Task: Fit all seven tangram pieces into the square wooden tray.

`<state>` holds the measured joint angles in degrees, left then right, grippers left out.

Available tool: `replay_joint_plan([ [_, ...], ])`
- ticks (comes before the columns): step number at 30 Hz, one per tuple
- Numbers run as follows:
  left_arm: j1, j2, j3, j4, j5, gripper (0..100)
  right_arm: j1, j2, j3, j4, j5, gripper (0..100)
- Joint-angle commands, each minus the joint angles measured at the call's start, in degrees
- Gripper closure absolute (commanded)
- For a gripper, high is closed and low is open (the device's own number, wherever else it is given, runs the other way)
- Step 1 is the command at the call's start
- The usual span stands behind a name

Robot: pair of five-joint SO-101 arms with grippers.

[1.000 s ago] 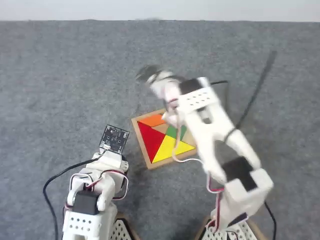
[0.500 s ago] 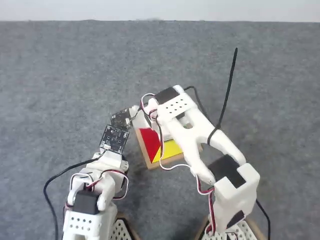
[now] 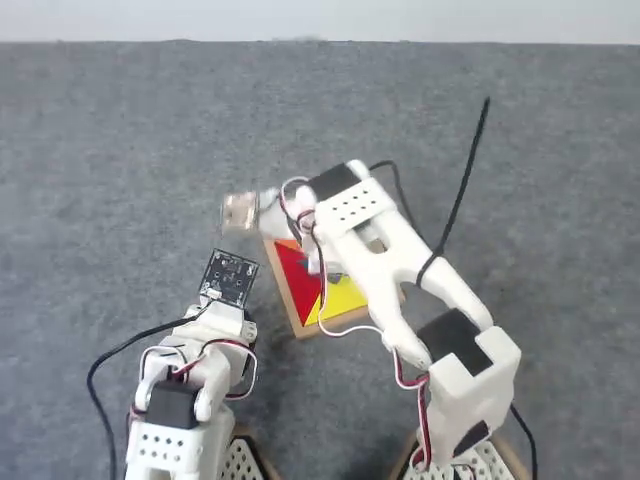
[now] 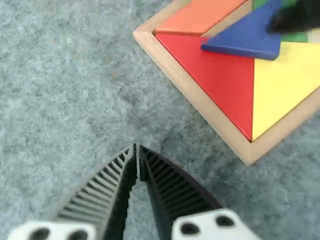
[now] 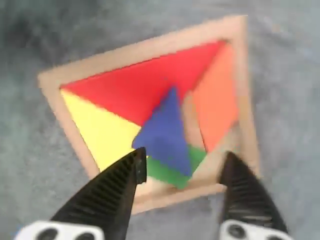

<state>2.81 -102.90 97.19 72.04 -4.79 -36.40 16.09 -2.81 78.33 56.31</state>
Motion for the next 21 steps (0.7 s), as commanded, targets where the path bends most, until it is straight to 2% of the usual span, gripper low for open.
replay_joint_plan([
  [1,-0.3,-1.2,-0.7,0.3,0.3,99,3.7,-7.9,-5.5,4.1,-26.9,99.8],
  [2,-0.3,-1.2,-0.7,0.3,0.3,99,4.6,-9.9,-4.4,3.5,-31.0,98.9],
  [4,-0.3,-1.2,-0.7,0.3,0.3,99,4.9,-15.3,1.5,-0.8,-33.0,98.5],
  [10,-0.3,-1.2,-0.7,0.3,0.3,99,2.9,-39.4,35.1,-26.0,-43.2,99.2],
  [13,-0.3,-1.2,-0.7,0.3,0.3,99,2.5,-43.8,47.6,-35.0,-47.9,99.2],
  [17,-0.2,-1.2,-0.7,0.3,0.3,99,1.0,-40.5,48.8,-36.9,-48.5,99.2],
  [21,-0.3,-1.2,-0.7,0.3,0.3,99,0.1,-32.1,40.8,-36.7,-49.1,99.2],
])
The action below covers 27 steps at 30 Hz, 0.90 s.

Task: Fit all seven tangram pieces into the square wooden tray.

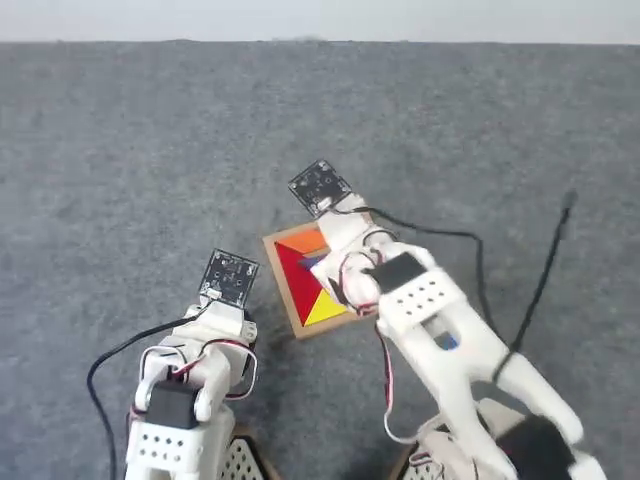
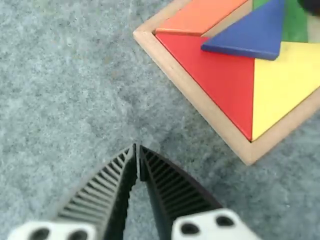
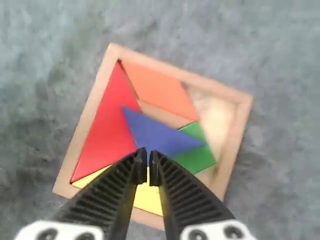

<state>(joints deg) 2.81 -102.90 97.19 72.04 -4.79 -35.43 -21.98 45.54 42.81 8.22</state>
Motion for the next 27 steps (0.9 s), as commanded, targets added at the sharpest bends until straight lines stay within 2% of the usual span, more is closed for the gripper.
replay_joint_plan([
  [1,-0.3,-1.2,-0.7,0.3,0.3,99,-1.1,8.7,-10.0,-1.1,-1.2,99.2],
  [5,-0.3,-1.2,-0.7,0.3,0.3,99,-2.0,20.4,-20.1,-1.0,-5.5,99.2],
  [11,-0.3,-1.2,-0.7,0.3,0.3,99,-4.6,30.4,-27.6,-0.9,-5.7,99.2],
  [19,-0.3,-1.2,-0.7,0.3,0.3,99,-5.4,31.1,-26.7,0.8,-4.4,99.2],
  [27,-0.3,-1.2,-0.7,0.3,0.3,99,-7.1,26.9,-19.7,2.9,-1.9,99.2],
])
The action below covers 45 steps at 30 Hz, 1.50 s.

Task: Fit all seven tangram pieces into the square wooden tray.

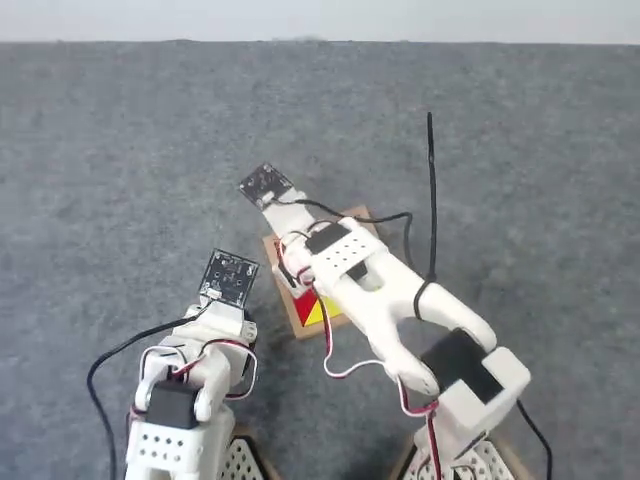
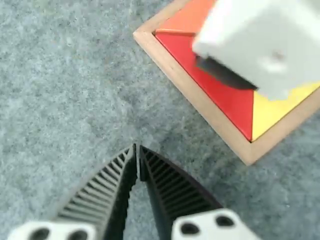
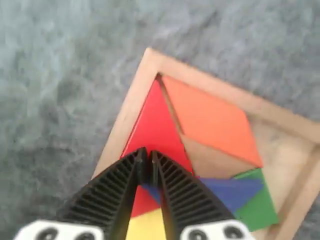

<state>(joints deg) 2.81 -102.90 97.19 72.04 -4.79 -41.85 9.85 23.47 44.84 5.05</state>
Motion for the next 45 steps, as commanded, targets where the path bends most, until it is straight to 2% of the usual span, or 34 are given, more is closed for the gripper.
replay_joint_plan([
  [1,-0.3,-1.2,-0.7,0.3,0.3,99,-0.7,-6.2,3.6,0.7,2.5,99.2],
  [14,-0.3,-1.2,-0.7,0.3,0.3,99,1.8,-26.7,16.0,0.8,4.5,99.2],
  [24,-0.3,-1.2,-0.7,0.3,0.3,99,2.9,-26.4,23.2,0.7,6.9,99.2],
  [28,-0.3,-1.2,-0.7,0.3,0.3,99,6.5,-26.4,22.9,0.7,6.9,99.2],
  [35,-0.3,-1.2,-0.7,0.3,0.3,99,12.5,-26.4,22.9,0.0,11.5,99.2],
  [45,-0.3,-1.2,-0.7,0.3,0.3,99,10.3,-26.3,23.6,-0.4,11.0,99.2],
])
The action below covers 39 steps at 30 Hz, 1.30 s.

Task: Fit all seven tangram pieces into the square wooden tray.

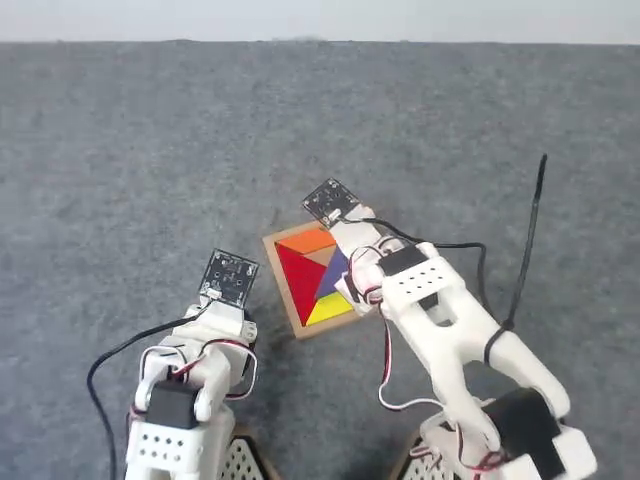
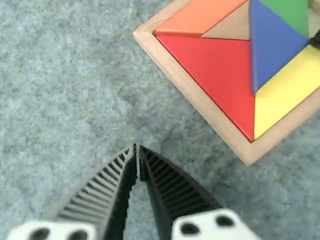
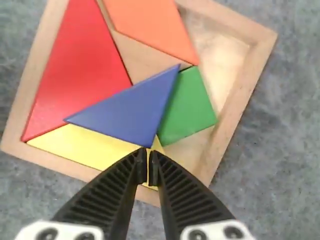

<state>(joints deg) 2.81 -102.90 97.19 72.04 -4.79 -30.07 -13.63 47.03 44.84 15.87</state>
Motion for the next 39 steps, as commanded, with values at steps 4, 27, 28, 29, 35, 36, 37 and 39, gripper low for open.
replay_joint_plan([
  [4,-0.3,-1.2,-0.7,0.3,0.3,99,-4.4,-2.9,1.1,-0.9,0.1,99.2],
  [27,-0.3,-1.2,-0.7,0.3,0.3,99,5.3,13.2,-16.1,-1.9,1.5,99.2],
  [28,-0.3,-1.2,-0.7,0.3,0.3,99,5.6,13.4,-17.0,-1.9,1.5,99.2],
  [29,-0.3,-1.2,-0.7,0.3,0.3,99,5.7,13.7,-17.8,-1.9,1.5,99.2],
  [35,-0.3,-1.2,-0.7,0.3,0.3,99,4.8,17.0,-22.1,-1.7,1.1,99.2],
  [36,-0.3,-1.2,-0.7,0.3,0.3,99,4.4,16.7,-22.2,-0.8,1.1,99.2],
  [37,-0.3,-1.2,-0.7,0.3,0.3,99,3.5,15.8,-22.1,0.2,1.1,99.2],
  [39,-0.3,-1.2,-0.7,0.3,0.3,99,0.7,12.9,-21.9,2.1,1.0,99.2],
])
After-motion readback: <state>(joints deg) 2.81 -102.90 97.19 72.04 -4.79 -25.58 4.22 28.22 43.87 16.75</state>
